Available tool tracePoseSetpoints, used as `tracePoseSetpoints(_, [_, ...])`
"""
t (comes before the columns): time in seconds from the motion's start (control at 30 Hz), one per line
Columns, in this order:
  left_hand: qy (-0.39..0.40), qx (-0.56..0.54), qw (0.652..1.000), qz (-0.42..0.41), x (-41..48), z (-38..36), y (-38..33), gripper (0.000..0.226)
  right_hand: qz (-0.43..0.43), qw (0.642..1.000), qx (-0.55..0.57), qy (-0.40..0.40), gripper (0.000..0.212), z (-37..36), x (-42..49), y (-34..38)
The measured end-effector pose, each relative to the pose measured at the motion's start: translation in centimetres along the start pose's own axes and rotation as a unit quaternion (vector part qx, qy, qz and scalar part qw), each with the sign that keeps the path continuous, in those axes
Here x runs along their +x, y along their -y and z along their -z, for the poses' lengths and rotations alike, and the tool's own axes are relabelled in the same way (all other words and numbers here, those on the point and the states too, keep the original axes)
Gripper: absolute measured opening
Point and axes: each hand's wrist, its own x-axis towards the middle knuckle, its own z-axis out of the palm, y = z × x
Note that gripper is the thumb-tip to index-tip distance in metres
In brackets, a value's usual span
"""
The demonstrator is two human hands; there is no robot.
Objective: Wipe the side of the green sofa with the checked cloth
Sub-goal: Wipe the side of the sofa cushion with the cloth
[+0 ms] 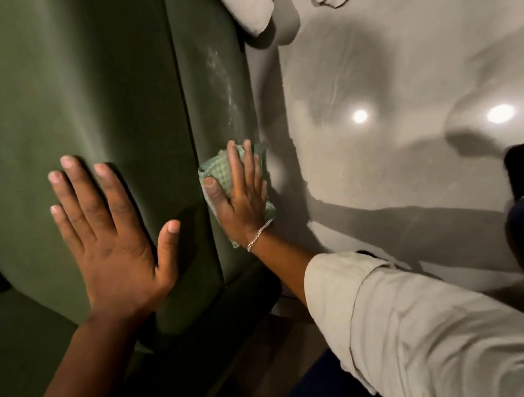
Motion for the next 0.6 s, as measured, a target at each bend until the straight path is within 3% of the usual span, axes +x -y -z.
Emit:
tracePoseSetpoints(0.17, [0.019, 0.031, 0.999, 0.014, 0.1, 0.1, -0.2, 0.091, -0.164, 0.985, 0.033, 0.028, 0.08, -1.2, -3.2, -1.3])
tracePoseSetpoints(0.43, [0.018, 0.035, 0.999, 0.007, 0.5, 0.0, -0.3, 0.095, -0.082, 0.996, 0.019, -0.029, 0.076, -0.8, -0.7, 0.2])
tracePoseSetpoints(0.6, [0.008, 0.034, 0.999, 0.008, 1.2, 0.1, -0.6, 0.097, -0.162, 0.986, 0.039, 0.005, 0.079, -0.7, -2.0, -0.6])
